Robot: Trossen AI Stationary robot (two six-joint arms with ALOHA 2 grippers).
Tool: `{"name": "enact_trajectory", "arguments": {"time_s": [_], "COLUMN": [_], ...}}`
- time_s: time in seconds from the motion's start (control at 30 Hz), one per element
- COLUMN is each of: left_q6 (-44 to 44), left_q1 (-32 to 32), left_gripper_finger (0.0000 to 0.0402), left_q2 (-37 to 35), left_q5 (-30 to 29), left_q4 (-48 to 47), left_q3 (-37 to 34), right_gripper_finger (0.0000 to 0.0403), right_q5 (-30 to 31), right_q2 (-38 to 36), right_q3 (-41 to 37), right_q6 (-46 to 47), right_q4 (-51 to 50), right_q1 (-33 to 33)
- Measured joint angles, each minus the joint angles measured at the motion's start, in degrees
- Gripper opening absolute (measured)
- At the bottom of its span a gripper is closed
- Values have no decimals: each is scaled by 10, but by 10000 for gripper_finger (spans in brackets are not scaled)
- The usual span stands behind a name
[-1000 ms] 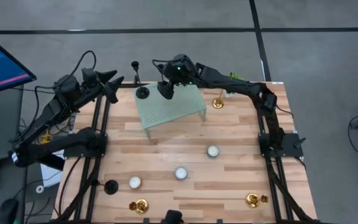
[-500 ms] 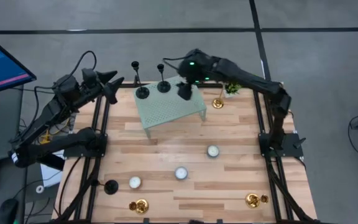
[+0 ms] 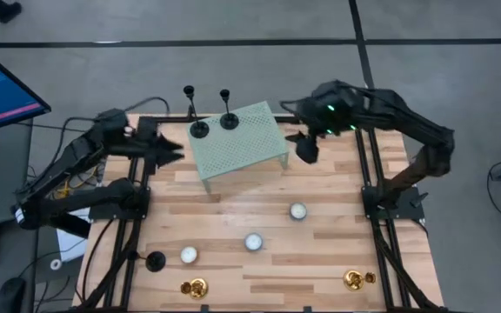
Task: Pick & Place candle stick holders
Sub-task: Put the black candle holder on the shelf aligned with the other black candle holders
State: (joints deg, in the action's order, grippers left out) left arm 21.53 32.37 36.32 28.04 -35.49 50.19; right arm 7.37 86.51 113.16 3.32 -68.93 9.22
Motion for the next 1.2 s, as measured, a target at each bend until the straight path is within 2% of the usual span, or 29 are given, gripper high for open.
{"name": "enact_trajectory", "arguments": {"time_s": [0.1,0.23,0.43,0.57,0.8,1.07,1.2], "left_q6": [36,69,107,166,379,513,544], "left_q1": [-45,-126,-258,-325,-370,-388,-388], "left_gripper_finger": [250,250,250,250,248,212,193], "left_q2": [29,83,128,136,168,198,205], "left_q5": [3,6,87,78,51,56,65], "left_q4": [-41,-48,-48,-50,-82,-203,-266], "left_q3": [0,0,19,43,49,49,48], "right_gripper_finger": [222,221,221,221,221,221,221], "right_q5": [41,83,84,93,93,92,92], "right_q2": [-21,-36,-42,-41,-38,-38,-38], "right_q3": [0,0,0,0,0,0,0], "right_q6": [28,57,77,79,71,66,51], "right_q4": [0,-1,-20,-29,-31,-31,-31], "right_q1": [-38,-72,-106,-120,-134,-139,-150]}}
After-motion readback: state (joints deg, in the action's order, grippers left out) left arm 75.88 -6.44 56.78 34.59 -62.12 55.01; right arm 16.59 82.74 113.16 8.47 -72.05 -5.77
